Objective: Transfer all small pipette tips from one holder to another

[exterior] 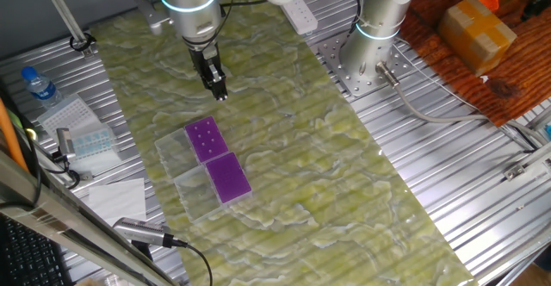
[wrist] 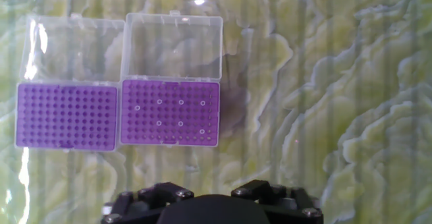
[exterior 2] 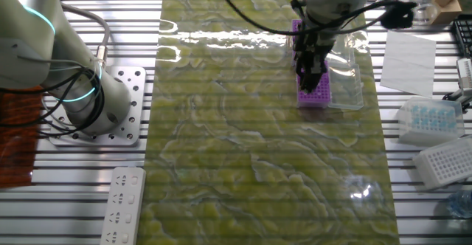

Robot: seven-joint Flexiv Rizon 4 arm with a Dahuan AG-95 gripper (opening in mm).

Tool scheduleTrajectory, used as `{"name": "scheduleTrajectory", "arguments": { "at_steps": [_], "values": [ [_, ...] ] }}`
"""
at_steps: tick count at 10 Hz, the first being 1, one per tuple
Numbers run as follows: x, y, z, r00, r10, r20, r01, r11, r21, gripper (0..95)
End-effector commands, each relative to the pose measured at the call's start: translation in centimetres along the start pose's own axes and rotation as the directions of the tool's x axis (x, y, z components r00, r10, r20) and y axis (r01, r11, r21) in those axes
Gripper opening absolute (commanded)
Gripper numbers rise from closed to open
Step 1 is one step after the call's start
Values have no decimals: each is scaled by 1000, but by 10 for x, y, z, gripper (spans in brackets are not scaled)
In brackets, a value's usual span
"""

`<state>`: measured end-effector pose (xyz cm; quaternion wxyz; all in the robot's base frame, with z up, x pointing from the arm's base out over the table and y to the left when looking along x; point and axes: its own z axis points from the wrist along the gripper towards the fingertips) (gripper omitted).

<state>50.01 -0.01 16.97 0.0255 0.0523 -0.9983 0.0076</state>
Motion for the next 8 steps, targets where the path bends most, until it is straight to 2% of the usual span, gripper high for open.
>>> {"name": "scheduleTrajectory", "arguments": {
  "at_steps": [1,8],
  "values": [
    [0,0,0,982,-164,-89,166,986,9,0],
    [0,0,0,983,-156,-95,157,988,4,0]
  ]
}}
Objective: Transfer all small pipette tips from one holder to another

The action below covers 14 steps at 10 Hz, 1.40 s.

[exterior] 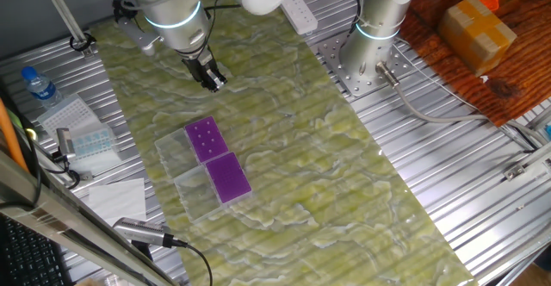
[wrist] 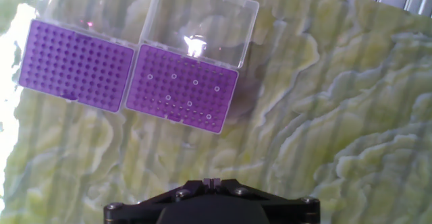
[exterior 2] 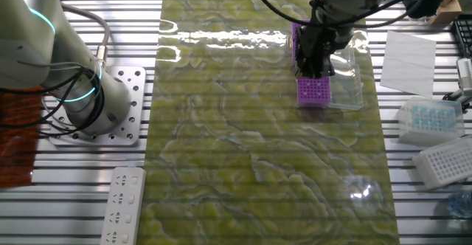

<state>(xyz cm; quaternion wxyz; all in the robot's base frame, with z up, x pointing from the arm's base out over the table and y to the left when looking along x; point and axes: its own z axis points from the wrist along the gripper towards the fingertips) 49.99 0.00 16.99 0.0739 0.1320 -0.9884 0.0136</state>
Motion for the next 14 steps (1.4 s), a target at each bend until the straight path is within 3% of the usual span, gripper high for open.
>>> {"name": "scheduleTrajectory", "arguments": {
  "at_steps": [1,4,5,6,7,10,14],
  "values": [
    [0,0,0,1000,6,3,-6,1000,-2,0],
    [0,0,1,1000,-2,3,2,1000,-9,0],
    [-1,-1,1,1000,-4,10,5,1000,-28,0],
    [-2,-3,6,999,-15,47,19,996,-86,0],
    [-4,-5,12,997,-41,65,46,996,-81,190],
    [-11,-12,30,992,-78,101,84,994,-62,190],
    [-24,-13,45,991,-95,96,100,994,-52,190]
  ]
}}
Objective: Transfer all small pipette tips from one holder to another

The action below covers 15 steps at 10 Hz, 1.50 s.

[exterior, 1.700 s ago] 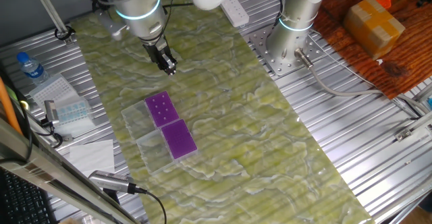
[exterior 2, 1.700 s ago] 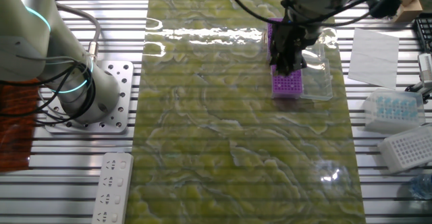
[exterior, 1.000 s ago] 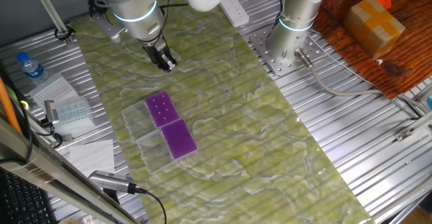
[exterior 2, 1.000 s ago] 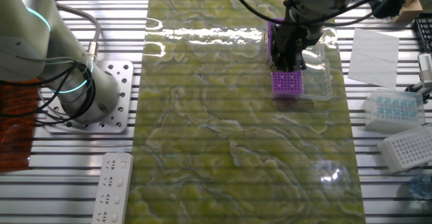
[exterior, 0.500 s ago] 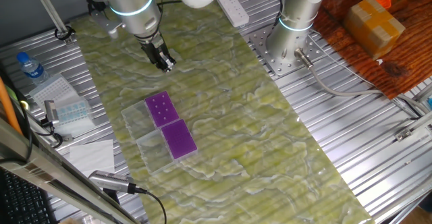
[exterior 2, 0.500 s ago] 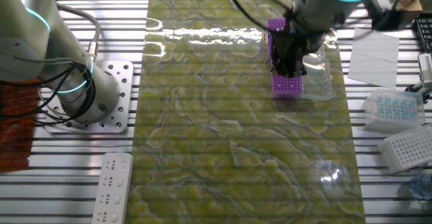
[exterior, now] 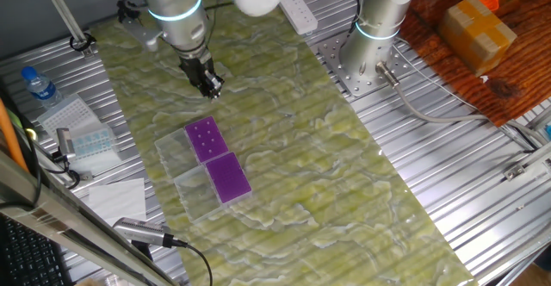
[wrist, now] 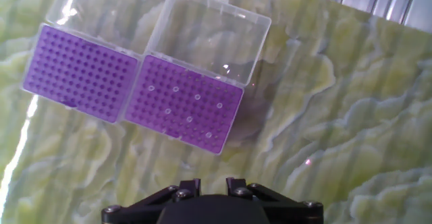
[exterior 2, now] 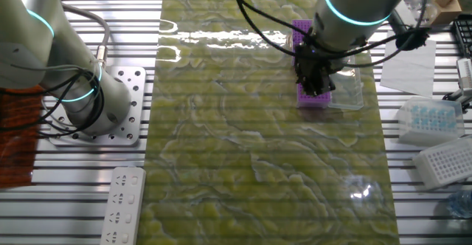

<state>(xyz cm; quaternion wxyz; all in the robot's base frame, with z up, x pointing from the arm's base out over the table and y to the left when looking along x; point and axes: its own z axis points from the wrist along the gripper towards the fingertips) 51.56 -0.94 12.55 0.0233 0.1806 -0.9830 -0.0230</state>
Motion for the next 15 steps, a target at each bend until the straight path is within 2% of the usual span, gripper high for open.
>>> {"name": "scheduleTrajectory", "arguments": {
  "at_steps": [1,3,7,9,11,12,13,15],
  "values": [
    [-11,-2,13,999,5,-33,-5,1000,8,190],
    [-14,-4,26,1000,1,-25,-1,1000,4,190],
    [-28,-1,37,999,21,-27,-21,1000,6,190],
    [-29,1,40,999,23,-27,-23,1000,7,190],
    [-30,4,49,999,18,-28,-18,1000,8,190],
    [-30,4,49,999,18,-28,-18,1000,8,190],
    [-31,6,57,999,20,-26,-20,1000,9,190],
    [-31,6,61,1000,18,-26,-18,1000,10,190]
  ]
}}
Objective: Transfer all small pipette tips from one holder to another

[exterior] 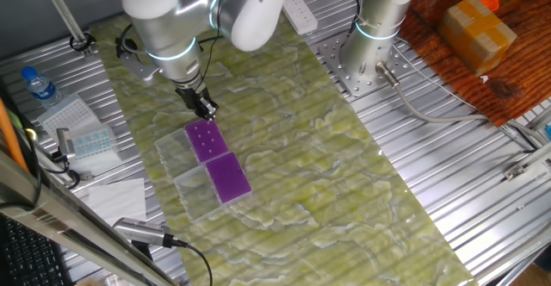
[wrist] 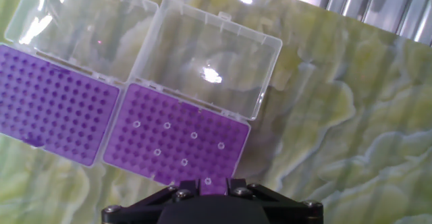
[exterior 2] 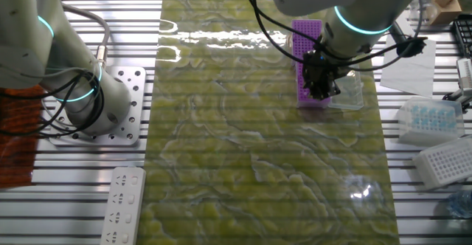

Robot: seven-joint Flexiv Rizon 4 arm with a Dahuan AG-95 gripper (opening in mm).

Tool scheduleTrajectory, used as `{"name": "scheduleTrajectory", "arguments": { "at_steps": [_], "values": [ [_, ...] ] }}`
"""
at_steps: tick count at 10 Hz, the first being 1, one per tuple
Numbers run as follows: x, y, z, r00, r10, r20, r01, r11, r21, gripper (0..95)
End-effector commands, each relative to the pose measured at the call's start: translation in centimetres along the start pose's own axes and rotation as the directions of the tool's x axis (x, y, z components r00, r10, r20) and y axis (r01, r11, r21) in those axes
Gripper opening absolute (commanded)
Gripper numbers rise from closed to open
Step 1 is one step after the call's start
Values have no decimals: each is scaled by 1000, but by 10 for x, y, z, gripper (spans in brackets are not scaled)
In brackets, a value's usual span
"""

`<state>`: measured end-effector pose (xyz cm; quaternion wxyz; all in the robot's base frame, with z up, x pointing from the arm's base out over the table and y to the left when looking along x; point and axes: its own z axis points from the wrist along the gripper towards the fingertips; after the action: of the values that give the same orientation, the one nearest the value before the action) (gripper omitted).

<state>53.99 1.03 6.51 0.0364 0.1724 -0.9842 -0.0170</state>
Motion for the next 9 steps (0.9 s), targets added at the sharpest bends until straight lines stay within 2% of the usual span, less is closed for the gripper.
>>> {"name": "scheduleTrajectory", "arguments": {
  "at_steps": [1,9],
  "values": [
    [0,0,4,1000,0,3,0,1000,3,190],
    [3,2,9,1000,-3,9,3,1000,5,190]
  ]
}}
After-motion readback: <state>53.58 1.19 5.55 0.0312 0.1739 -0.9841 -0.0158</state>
